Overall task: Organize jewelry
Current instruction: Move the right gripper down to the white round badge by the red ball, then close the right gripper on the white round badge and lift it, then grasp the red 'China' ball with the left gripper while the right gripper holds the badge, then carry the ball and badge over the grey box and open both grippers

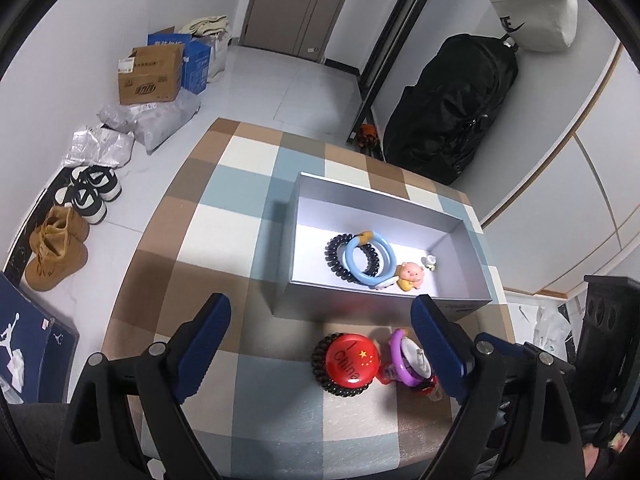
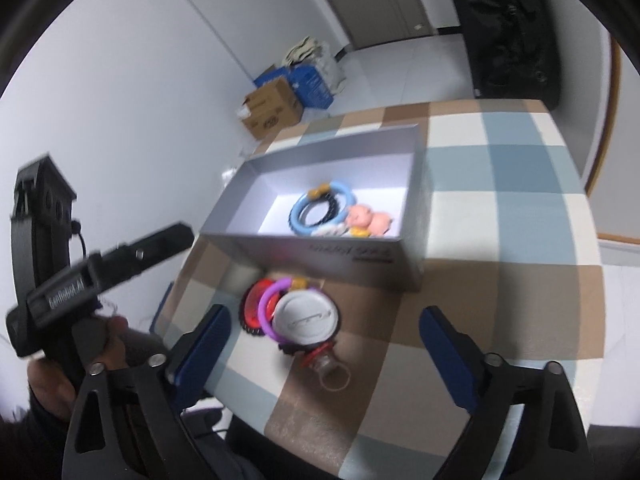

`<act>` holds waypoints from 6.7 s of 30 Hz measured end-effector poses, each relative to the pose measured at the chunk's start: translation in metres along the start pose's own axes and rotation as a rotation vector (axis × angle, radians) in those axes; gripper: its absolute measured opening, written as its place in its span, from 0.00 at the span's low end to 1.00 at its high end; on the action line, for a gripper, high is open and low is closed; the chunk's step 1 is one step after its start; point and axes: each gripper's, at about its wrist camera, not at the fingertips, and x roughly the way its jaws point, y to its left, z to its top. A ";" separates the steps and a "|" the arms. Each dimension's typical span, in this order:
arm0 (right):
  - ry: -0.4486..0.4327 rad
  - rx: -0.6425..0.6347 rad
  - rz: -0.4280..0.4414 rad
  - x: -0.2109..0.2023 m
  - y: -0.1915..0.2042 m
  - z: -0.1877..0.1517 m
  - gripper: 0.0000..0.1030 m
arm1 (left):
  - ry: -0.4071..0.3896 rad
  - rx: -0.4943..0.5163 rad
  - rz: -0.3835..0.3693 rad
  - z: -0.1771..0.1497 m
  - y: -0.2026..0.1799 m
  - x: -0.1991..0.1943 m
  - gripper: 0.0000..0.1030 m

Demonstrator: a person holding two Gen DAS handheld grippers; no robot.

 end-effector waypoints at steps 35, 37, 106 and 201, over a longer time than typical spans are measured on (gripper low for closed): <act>0.101 -0.031 -0.024 0.037 0.009 0.002 0.24 | 0.060 -0.029 -0.034 0.000 0.005 0.009 0.86; 0.098 -0.041 -0.036 0.037 0.011 0.002 0.27 | 0.065 -0.030 -0.034 0.000 0.006 0.010 0.86; 0.112 -0.111 0.017 0.072 0.042 0.029 0.38 | 0.237 0.021 0.092 -0.022 0.032 0.026 0.86; -0.176 0.056 0.138 -0.013 0.010 0.078 0.06 | 0.065 -0.024 -0.207 0.057 -0.029 0.031 0.03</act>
